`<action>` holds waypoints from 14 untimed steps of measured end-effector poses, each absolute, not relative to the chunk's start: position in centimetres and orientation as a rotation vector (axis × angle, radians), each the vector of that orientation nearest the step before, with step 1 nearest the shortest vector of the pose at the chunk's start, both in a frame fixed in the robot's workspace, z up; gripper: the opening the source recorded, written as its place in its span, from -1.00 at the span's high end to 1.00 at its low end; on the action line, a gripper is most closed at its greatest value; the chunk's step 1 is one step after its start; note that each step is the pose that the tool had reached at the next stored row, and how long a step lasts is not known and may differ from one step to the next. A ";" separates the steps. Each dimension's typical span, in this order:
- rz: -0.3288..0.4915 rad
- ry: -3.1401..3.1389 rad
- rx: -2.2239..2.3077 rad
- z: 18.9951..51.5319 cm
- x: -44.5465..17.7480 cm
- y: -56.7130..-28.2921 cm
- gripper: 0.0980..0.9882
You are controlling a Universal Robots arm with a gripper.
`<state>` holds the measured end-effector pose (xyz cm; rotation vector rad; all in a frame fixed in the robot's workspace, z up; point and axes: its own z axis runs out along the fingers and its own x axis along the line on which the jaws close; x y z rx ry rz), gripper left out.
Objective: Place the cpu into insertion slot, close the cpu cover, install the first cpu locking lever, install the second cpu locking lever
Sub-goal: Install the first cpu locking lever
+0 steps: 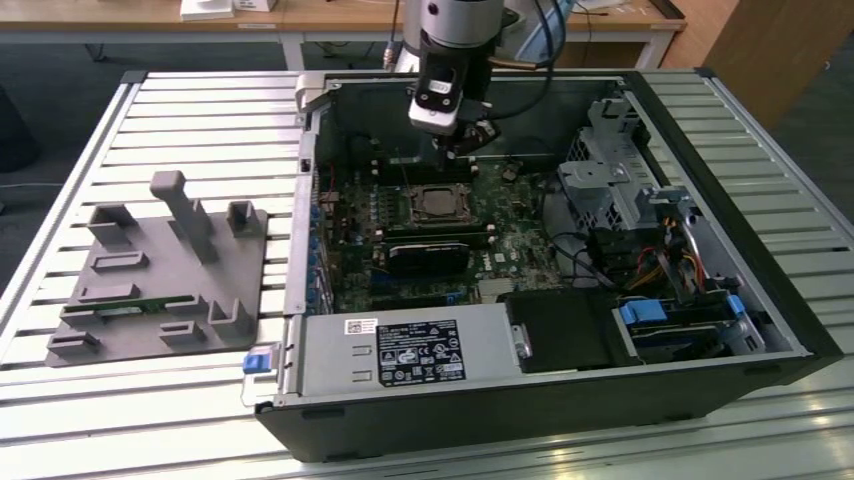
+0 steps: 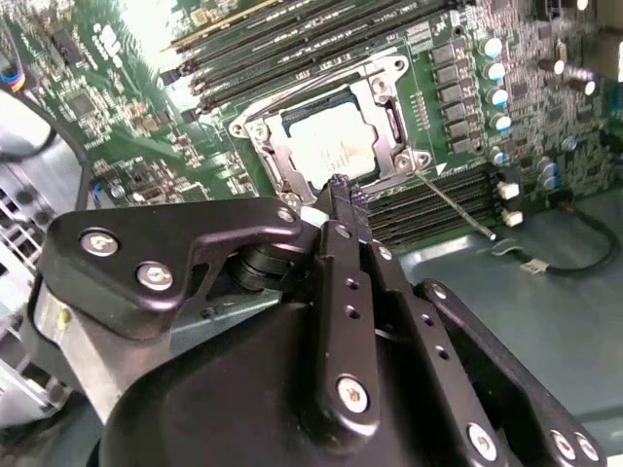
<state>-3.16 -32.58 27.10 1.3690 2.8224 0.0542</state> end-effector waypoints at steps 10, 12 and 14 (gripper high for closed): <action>0.055 2.938 1.109 27.0 -3.2 -32.6 0.98; 0.055 2.959 1.054 27.0 -3.2 -32.6 0.98; 0.055 2.978 1.000 26.9 -3.2 -32.6 0.98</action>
